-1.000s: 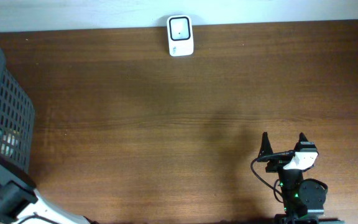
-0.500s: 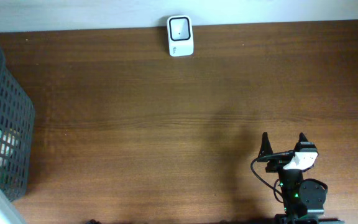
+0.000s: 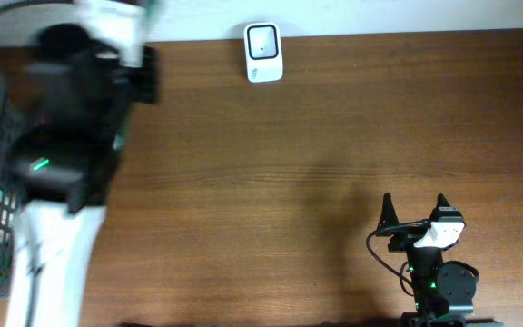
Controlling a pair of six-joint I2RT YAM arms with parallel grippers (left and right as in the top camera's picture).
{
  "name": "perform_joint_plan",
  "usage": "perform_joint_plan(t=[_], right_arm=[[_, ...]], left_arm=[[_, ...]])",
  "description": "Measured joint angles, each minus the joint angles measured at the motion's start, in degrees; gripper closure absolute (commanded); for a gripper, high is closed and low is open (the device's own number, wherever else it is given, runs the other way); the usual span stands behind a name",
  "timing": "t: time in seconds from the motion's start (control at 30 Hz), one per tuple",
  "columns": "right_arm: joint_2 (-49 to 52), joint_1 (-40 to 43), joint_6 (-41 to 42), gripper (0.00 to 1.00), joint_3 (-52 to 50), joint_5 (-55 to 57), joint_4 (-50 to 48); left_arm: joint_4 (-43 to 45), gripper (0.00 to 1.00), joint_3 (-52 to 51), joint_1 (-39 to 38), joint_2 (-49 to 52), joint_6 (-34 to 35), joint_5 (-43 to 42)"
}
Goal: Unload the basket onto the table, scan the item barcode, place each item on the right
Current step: 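Grasp the green-and-white package with the left gripper and lift it, then swing the package barcode past the scanner and drop it on the table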
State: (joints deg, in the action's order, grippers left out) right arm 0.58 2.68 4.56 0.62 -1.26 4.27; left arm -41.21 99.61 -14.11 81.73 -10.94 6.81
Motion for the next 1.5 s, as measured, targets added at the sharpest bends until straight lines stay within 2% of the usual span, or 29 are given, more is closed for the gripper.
perform_joint_plan(t=[0.13, 0.43, 0.67, 0.87, 1.07, 1.13, 1.33, 1.5], right_arm=[[0.0, 0.0, -0.02, 0.02, 0.0, 0.0, 0.0], [0.0, 0.0, -0.02, 0.02, 0.0, -0.02, 0.0], [0.0, 0.0, 0.0, 0.02, 0.0, 0.0, 0.0], [0.0, 0.0, -0.04, 0.02, 0.0, 0.0, 0.0], [0.0, 0.0, 0.0, 0.02, 0.0, -0.02, 0.0], [0.0, 0.0, -0.02, 0.02, 0.0, 0.0, 0.0], [0.0, 0.0, -0.04, 0.02, 0.0, -0.02, 0.0], [0.0, 0.0, -0.02, 0.02, 0.0, -0.02, 0.0]], left_arm=[[-4.13, 1.0, -0.07, -10.21, 9.4, -1.44, 3.78], [-6.19, 1.0, -0.24, -24.11, 28.5, -5.42, 11.1], [-6.1, 1.0, -0.24, -31.19, 36.52, -5.99, 10.84], [-6.01, 1.0, -0.24, -33.35, 41.33, -6.03, 8.94], [-6.4, 0.62, -0.24, -33.35, 42.21, -5.55, 2.19], [-6.64, 0.54, -0.24, -33.35, 42.25, -5.2, 1.09], [-11.74, 0.43, 2.4, -33.07, 42.36, -3.98, -0.5], [-19.3, 0.42, 13.14, -31.41, 42.6, -2.89, -1.9]])
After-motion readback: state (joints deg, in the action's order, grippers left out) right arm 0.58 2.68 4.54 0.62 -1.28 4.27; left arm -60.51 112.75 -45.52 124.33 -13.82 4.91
